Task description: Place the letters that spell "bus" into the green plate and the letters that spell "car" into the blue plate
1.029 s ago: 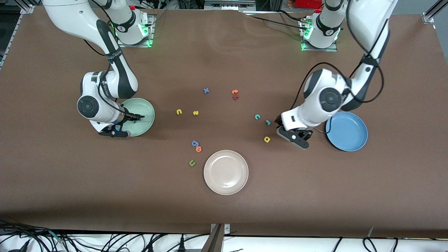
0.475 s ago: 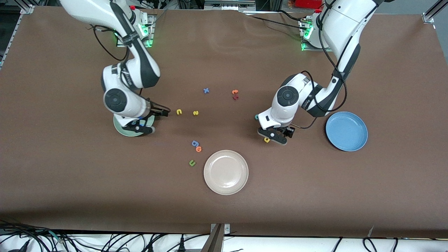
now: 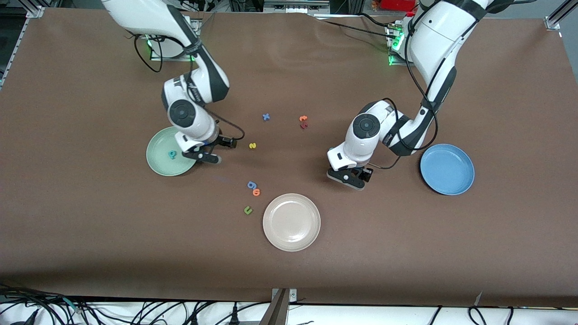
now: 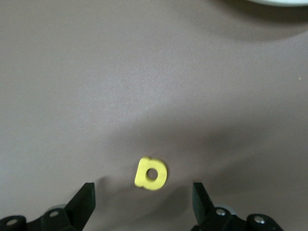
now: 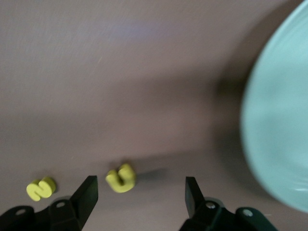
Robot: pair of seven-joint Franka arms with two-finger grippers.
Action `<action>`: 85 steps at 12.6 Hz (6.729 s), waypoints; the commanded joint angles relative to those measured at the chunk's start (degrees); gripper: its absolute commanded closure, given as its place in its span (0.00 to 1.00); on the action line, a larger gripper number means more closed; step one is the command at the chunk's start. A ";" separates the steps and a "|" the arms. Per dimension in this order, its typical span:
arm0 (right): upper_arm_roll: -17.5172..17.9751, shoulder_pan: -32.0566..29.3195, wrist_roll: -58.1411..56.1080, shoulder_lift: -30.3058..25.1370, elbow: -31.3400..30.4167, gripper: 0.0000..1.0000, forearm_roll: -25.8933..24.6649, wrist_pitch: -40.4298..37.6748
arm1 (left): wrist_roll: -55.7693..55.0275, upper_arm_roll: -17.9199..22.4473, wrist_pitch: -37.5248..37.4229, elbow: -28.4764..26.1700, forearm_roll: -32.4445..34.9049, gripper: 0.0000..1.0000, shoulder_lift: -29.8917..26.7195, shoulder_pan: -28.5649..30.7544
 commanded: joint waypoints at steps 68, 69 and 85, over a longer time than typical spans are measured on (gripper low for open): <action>-3.23 5.86 -1.91 2.85 10.42 0.88 -1.65 -4.40 | -35.46 -7.45 -16.22 -7.34 -17.45 0.22 -12.27 9.96; -5.16 5.77 -6.12 1.54 11.57 0.88 -1.65 -8.37 | -40.91 -7.45 -16.14 -6.64 -17.37 0.22 -11.39 9.61; -22.23 2.08 -40.88 -3.31 12.25 0.00 -0.50 -28.14 | -73.04 -7.01 -6.47 -6.19 3.03 0.26 -3.65 3.71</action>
